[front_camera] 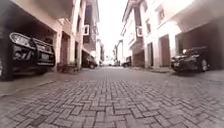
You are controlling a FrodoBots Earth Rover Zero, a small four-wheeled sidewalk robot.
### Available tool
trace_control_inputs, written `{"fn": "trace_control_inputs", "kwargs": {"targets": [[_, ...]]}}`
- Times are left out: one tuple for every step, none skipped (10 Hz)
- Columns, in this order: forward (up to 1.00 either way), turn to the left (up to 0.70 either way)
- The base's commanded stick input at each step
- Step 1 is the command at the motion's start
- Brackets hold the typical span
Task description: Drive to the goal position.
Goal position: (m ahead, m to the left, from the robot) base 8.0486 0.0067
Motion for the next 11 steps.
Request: {"fn": "trace_control_inputs", "kwargs": {"targets": [[0.70, 0.00], [0.70, 0.00], [0.70, 0.00], [0.70, 0.00], [0.70, 0.00], [0.70, 0.00], [0.70, 0.00], [0.70, 0.00], [0.70, 0.00], [0.70, 0.00], [0.70, 0.00]]}}
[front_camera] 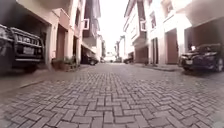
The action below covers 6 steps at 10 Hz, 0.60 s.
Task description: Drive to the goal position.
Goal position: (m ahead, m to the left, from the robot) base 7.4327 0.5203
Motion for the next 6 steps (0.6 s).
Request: {"fn": "trace_control_inputs", "kwargs": {"targets": [[0.70, 0.00], [0.70, 0.00], [0.70, 0.00], [0.70, 0.00], [0.70, 0.00], [0.70, -0.12]]}}
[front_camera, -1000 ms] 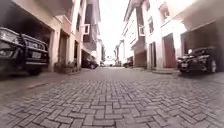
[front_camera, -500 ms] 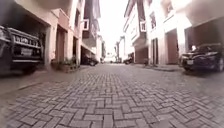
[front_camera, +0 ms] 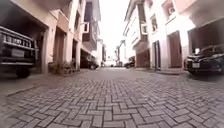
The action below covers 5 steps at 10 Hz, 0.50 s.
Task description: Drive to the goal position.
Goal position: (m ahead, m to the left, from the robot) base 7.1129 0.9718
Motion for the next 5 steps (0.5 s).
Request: {"fn": "trace_control_inputs", "kwargs": {"targets": [[0.70, -0.34], [0.70, -0.15], [0.70, -0.05], [0.70, 0.00], [0.70, 0.00]]}}
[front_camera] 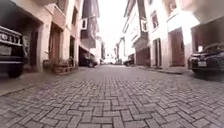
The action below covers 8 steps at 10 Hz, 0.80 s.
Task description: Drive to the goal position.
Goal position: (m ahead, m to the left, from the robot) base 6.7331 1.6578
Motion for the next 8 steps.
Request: {"fn": "trace_control_inputs", "kwargs": {"targets": [[0.70, 0.00], [0.70, 0.00], [0.70, 0.00], [0.70, 0.00], [0.70, 0.00], [0.70, 0.00], [0.70, 0.00], [0.70, 0.00]]}}
